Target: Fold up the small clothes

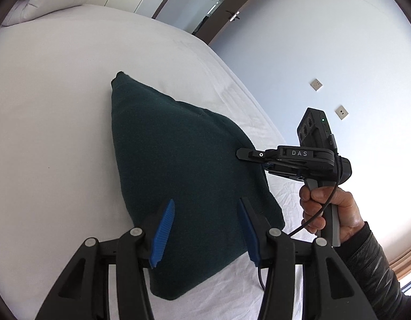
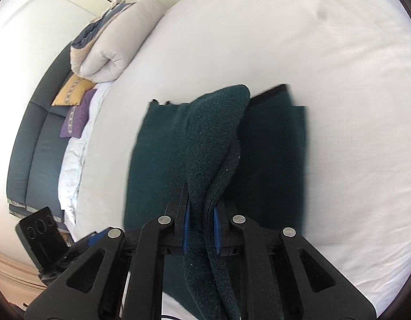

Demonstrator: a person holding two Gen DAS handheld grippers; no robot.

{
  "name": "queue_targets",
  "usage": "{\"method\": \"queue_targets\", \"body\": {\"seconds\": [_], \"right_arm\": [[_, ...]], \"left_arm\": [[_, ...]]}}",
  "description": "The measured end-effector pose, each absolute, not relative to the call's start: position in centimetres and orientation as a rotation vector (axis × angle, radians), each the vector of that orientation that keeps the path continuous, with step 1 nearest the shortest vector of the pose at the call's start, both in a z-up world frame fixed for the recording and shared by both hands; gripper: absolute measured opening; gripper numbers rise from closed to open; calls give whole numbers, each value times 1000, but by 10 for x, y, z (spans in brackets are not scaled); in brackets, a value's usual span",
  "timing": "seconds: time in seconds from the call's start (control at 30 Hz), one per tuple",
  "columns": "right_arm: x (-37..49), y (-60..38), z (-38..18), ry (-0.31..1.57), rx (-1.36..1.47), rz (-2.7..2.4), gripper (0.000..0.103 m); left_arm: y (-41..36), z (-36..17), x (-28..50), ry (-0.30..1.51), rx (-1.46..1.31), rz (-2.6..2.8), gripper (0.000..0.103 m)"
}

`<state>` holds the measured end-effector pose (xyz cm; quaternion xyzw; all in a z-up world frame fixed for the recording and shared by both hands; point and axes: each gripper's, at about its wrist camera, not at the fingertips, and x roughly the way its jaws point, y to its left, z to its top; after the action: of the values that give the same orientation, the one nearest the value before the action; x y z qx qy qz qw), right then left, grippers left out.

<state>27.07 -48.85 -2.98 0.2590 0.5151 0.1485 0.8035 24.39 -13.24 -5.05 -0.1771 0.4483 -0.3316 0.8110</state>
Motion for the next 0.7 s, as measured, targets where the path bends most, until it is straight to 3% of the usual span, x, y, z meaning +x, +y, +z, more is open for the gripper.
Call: {"method": "queue_targets", "body": {"seconds": [0.27, 0.47, 0.7], "right_arm": [[267, -541, -70, 1098, 626, 248, 12], [262, -520, -59, 1087, 620, 213, 18], [187, -487, -42, 1118, 549, 191, 23]], "left_arm": [[-171, -66, 247, 984, -272, -713, 51], [-170, -72, 241, 988, -223, -691, 51], [-190, -83, 227, 1019, -140, -701, 51]]}}
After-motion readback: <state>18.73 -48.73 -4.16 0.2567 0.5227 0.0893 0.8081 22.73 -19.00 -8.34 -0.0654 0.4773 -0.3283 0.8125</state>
